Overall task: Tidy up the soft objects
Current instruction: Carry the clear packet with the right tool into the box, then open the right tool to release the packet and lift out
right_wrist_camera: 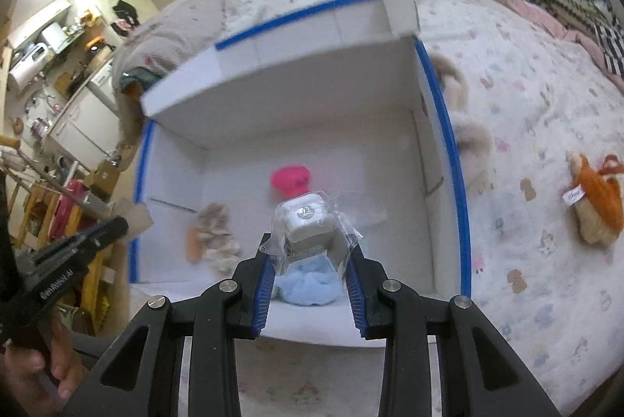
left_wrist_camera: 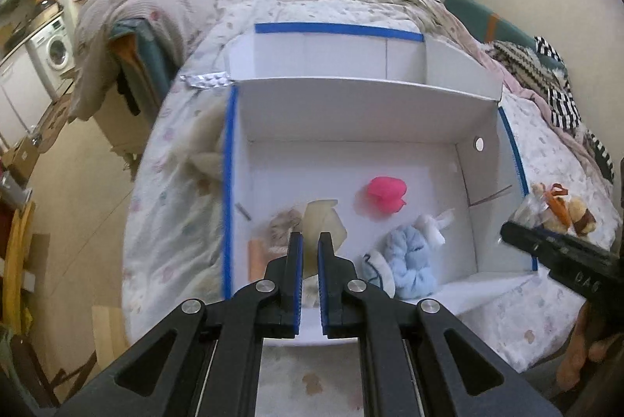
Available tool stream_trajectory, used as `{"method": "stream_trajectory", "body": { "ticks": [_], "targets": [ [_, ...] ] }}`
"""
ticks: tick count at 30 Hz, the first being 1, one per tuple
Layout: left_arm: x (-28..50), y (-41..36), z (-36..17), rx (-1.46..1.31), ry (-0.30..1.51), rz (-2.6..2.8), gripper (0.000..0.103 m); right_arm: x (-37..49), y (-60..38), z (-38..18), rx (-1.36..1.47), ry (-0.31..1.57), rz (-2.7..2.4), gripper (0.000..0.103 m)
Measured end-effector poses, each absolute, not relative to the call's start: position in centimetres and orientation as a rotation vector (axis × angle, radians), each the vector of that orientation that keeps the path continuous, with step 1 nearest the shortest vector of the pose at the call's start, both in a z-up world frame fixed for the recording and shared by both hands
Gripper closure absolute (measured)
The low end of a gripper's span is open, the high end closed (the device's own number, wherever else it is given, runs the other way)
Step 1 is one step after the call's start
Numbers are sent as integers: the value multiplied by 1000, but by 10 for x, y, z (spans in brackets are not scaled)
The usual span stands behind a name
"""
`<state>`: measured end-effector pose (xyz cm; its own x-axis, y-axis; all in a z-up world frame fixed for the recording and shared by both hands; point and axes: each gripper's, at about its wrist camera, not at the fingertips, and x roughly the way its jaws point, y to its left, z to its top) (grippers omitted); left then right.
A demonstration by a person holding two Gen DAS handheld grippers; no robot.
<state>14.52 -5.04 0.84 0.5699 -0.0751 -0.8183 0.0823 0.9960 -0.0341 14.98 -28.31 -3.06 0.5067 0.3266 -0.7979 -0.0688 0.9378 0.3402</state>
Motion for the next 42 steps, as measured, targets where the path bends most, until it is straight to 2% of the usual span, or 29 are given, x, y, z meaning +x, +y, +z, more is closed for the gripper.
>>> {"method": "stream_trajectory", "body": {
  "ticks": [3, 7, 12, 24, 27, 33, 35, 39, 42],
  "targets": [
    [154, -56, -11, -11, 962, -109, 96, 154, -287, -59, 303, 1100, 205, 67],
    [159, -63, -40, -26, 1023, -102, 96, 159, -278, -68, 272, 1129, 216, 67],
    [161, -66, -52, -53, 1035, -102, 96, 162, -270, -90, 284, 1211, 210, 67],
    [163, -70, -65, -55, 1083, -92, 96, 168, -262, -94, 231, 1224, 174, 67],
    [163, -71, -66, -48, 1086, -94, 96, 169, -264, -93, 244, 1220, 166, 60],
    [162, -73, -65, -33, 1082, -88, 96, 170, -259, -88, 244, 1192, 178, 59],
    [162, -73, -65, -30, 1081, -85, 92, 169, -258, -86, 232, 1175, 177, 54],
    [161, -73, -64, -4, 1078, -64, 84, 170, -256, -81, 183, 1150, 156, 53],
    [160, -74, -64, 17, 1077, -61, 63, 170, -254, -79, 178, 1142, 160, 45]
  ]
}}
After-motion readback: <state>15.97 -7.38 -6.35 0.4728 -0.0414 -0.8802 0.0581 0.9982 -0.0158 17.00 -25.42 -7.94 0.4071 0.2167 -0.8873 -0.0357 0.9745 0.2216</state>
